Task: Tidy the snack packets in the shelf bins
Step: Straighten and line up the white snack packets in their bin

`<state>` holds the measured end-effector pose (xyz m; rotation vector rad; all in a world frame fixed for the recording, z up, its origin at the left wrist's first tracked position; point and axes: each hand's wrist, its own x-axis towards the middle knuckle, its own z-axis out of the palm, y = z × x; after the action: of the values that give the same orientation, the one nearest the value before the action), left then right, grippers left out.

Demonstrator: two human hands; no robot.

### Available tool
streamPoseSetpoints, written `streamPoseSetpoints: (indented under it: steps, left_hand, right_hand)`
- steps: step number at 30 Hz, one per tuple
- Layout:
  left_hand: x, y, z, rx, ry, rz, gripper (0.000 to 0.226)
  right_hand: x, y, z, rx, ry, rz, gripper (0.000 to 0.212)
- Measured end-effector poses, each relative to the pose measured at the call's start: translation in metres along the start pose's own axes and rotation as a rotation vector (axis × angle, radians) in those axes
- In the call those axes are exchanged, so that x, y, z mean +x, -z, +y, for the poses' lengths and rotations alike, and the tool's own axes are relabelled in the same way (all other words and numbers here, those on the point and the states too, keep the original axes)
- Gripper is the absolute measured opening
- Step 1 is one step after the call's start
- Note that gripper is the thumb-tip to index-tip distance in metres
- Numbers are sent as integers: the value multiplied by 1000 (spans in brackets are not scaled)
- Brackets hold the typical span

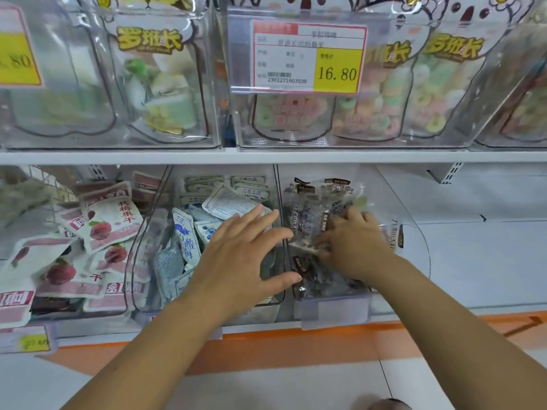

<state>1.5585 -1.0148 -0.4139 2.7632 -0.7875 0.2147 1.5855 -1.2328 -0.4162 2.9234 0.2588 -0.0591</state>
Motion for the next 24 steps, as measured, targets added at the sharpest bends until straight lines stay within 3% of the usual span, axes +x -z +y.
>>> streamPoseSetpoints:
  steps: [5,8,11,16,18,20,22,24]
  left_hand:
    - [-1,-5,1,-1,4,-5,65]
    - [-2,-6,2,3,14,-16,65]
    - [-3,-6,1,-16,27,-28,65]
    - [-3,-5,3,-25,37,-51,66]
    - [-3,-4,3,-34,45,-64,67]
    - [-3,-2,3,-50,51,-65,69]
    - [0,0,8,-107,62,-36,74]
    - [4,4,16,-232,89,21,79]
  right_hand:
    - [16,-16,-13,-127,-42,-53,39]
    - [20,-22,-19,-132,-105,-8,27]
    - [20,-27,-25,-77,-150,92,17]
    - [10,-24,-14,75,-128,160,26]
    - [2,-16,-5,256,-109,162,18]
    - [-7,-5,6,639,-105,182,8]
    - [-16,6,11,1012,-96,198,16]
    - [-25,15,13,1134,-103,220,18]
